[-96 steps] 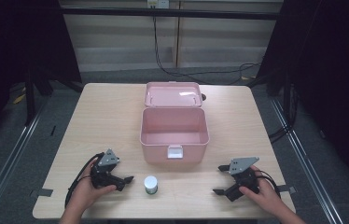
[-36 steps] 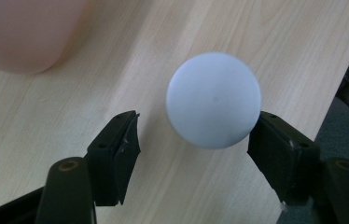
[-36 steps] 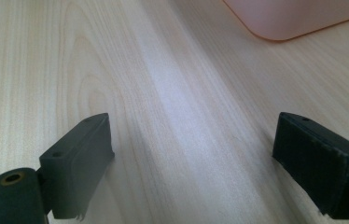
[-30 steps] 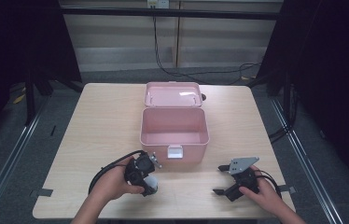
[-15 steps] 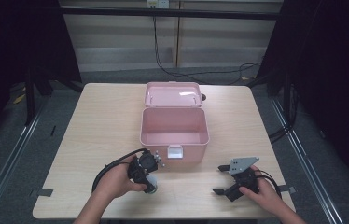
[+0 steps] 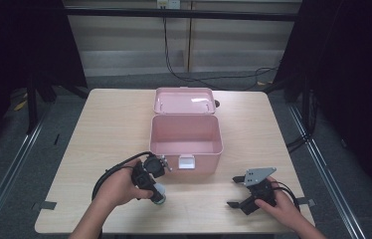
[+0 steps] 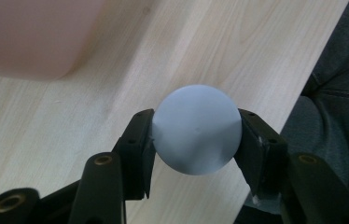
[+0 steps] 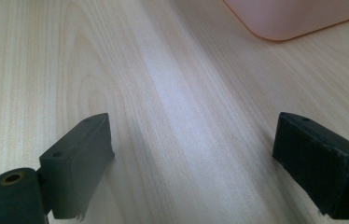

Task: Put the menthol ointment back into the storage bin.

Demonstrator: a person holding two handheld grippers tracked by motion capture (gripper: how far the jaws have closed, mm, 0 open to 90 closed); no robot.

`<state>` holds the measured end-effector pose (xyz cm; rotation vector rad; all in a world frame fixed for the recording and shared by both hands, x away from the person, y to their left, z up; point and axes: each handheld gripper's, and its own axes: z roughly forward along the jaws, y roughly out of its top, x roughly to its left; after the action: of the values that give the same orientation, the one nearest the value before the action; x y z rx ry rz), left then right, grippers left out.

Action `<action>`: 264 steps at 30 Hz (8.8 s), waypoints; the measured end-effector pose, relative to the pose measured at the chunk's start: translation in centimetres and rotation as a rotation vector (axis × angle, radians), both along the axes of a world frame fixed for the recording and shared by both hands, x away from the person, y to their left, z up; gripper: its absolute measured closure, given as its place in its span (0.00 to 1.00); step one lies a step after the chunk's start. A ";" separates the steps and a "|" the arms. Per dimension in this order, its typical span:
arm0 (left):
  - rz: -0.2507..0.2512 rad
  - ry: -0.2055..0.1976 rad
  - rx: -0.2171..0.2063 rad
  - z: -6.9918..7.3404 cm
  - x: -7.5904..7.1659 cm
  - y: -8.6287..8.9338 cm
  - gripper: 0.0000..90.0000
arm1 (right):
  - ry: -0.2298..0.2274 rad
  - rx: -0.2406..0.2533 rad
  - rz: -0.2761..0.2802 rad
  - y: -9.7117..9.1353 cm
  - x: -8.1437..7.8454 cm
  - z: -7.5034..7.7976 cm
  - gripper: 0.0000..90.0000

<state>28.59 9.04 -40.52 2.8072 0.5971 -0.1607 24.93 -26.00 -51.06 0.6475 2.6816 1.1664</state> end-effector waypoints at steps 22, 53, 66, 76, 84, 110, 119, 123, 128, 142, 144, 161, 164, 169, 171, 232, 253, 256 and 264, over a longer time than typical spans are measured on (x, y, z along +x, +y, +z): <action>0.034 0.024 0.001 5.2 1.8 -0.2 0.56 | -0.004 0.000 0.001 0.0 0.0 0.0 0.12; 0.098 0.025 0.007 10.4 6.1 -1.8 0.56 | -0.005 -0.001 -0.002 0.0 0.0 0.0 0.12; 0.149 0.017 0.006 11.3 8.5 -2.8 0.56 | -0.002 -0.001 -0.001 0.0 0.0 0.0 0.12; 0.223 -0.002 0.064 10.6 10.3 -3.7 0.56 | -0.002 -0.001 -0.001 0.0 0.0 0.0 0.12; 0.259 -0.015 0.056 9.6 11.6 -4.6 0.56 | 0.000 0.000 0.000 0.0 0.0 0.0 0.12; 0.327 -0.013 0.056 5.7 14.8 -5.8 0.56 | 0.000 -0.001 -0.001 0.0 0.0 0.0 0.12; 0.359 -0.017 0.049 4.9 15.4 -5.9 0.56 | -0.002 -0.001 0.000 0.0 0.0 0.0 0.12; 0.380 -0.025 0.037 4.6 15.7 -6.0 0.56 | -0.001 -0.001 0.000 0.0 0.0 0.0 0.12; 0.405 -0.022 0.029 4.0 16.0 -6.0 0.56 | -0.001 -0.001 0.000 0.0 0.0 0.0 0.12; 0.464 -0.009 0.066 2.1 17.1 -6.3 0.56 | -0.006 -0.001 -0.001 0.0 0.0 0.0 0.12; 0.477 -0.007 0.070 1.7 17.2 -6.4 0.56 | -0.001 -0.001 0.000 0.0 0.0 0.0 0.12; 0.519 0.002 0.088 -0.3 17.7 -7.5 0.56 | -0.003 -0.001 0.000 0.0 0.0 0.0 0.12; 0.524 0.009 0.081 -0.7 17.8 -7.8 0.56 | -0.006 -0.001 -0.001 0.0 0.0 0.0 0.12; 0.525 0.009 0.085 -1.1 17.9 -8.1 0.56 | -0.002 -0.001 0.000 0.0 0.0 0.0 0.12; 0.533 0.008 0.083 -1.2 17.9 -8.2 0.56 | -0.002 -0.001 0.000 0.0 0.0 0.0 0.12; 0.622 -0.014 0.050 -2.7 17.6 -8.8 0.46 | -0.001 0.000 0.000 0.0 0.0 0.0 0.12; 0.617 0.030 0.039 -1.5 17.0 -8.0 0.28 | 0.000 -0.001 0.000 0.0 0.0 0.0 0.12; 0.613 0.039 0.034 -1.1 16.8 -8.0 0.26 | 0.000 -0.001 0.000 0.0 0.0 0.0 0.12; 0.609 0.054 0.029 -0.6 16.5 -7.7 0.23 | -0.005 -0.002 -0.002 0.0 0.0 0.0 0.12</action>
<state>45.09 1.39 -41.08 2.5119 1.4302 -0.1046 24.95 -26.02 -51.03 0.6458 2.6768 1.1635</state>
